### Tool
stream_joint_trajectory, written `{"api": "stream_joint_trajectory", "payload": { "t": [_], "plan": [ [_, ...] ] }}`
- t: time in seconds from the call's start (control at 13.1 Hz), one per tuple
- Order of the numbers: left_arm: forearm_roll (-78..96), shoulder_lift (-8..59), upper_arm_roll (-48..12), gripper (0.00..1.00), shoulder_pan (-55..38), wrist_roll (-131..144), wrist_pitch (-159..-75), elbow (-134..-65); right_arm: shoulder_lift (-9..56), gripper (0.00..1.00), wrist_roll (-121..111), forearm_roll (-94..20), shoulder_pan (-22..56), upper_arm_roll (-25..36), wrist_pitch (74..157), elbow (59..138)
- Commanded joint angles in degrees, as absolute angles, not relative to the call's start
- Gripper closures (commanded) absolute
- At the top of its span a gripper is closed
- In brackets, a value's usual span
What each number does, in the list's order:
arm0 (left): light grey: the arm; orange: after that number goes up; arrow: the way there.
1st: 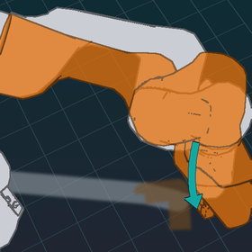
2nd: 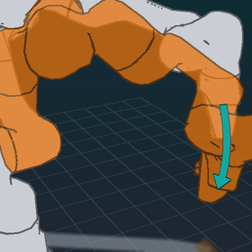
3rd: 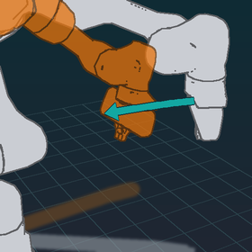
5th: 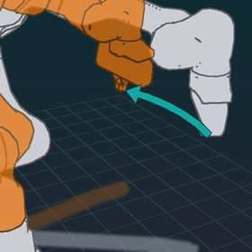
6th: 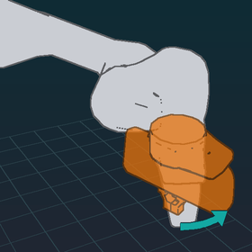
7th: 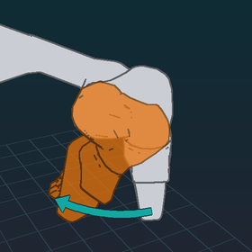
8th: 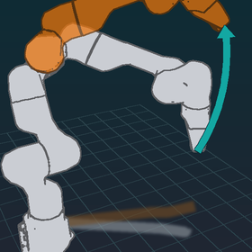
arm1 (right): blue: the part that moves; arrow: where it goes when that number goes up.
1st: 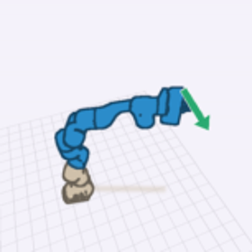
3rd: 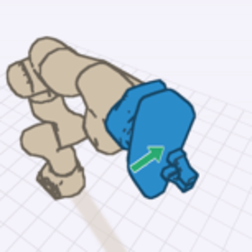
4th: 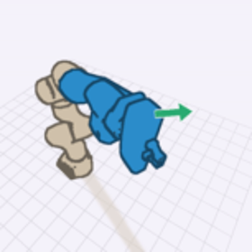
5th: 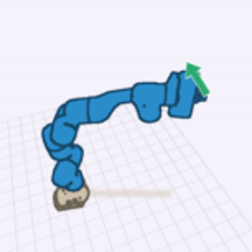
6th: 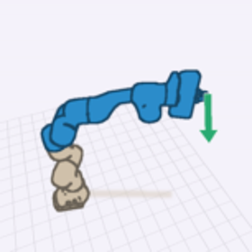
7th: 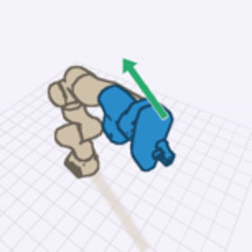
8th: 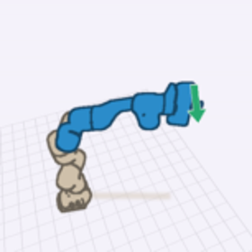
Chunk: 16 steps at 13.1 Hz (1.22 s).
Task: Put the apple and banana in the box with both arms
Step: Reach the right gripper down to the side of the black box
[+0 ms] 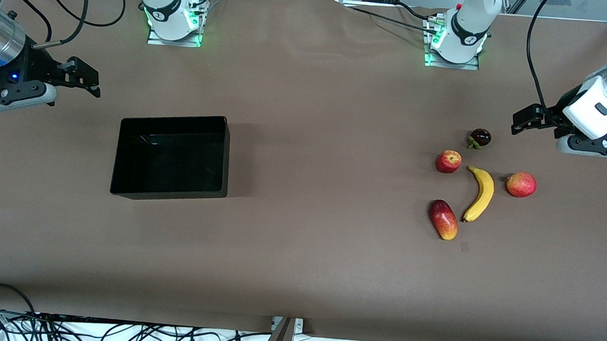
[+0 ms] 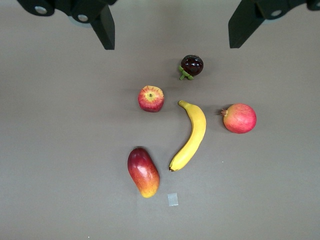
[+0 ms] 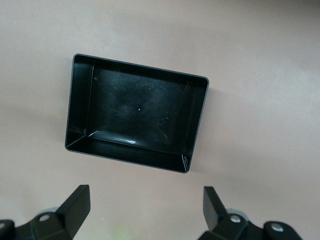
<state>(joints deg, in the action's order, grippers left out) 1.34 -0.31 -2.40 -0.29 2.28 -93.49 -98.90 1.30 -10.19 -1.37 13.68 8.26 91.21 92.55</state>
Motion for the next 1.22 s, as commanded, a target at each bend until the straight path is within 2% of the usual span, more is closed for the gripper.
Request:
{"api": "stream_joint_trajectory", "payload": {
  "t": [0.0,0.38,0.69,0.92,1.15],
  "plan": [
    [-0.3,0.4,-2.7,0.0,-0.1,2.1,-92.7,-98.0,2.2,0.0,-7.8,-0.6,14.0,8.2,89.7,91.0],
    [-1.8,0.6,-2.8,0.0,-0.2,2.1,-92.6,-97.7,2.5,0.0,-8.1,-0.4,14.0,8.2,89.7,90.8],
    [-1.8,0.5,-2.9,0.0,-0.1,2.1,-92.5,-97.8,3.2,0.0,-7.3,0.1,13.8,8.3,91.4,94.4],
    [-1.8,0.5,-2.8,0.0,-0.1,2.1,-92.5,-97.8,4.1,0.0,-7.1,1.5,13.3,9.0,101.5,103.6],
    [-1.9,0.6,-2.8,0.0,-0.1,2.1,-92.5,-97.8,7.9,0.0,-6.5,1.4,12.9,11.8,112.1,110.9]
  ]
}}
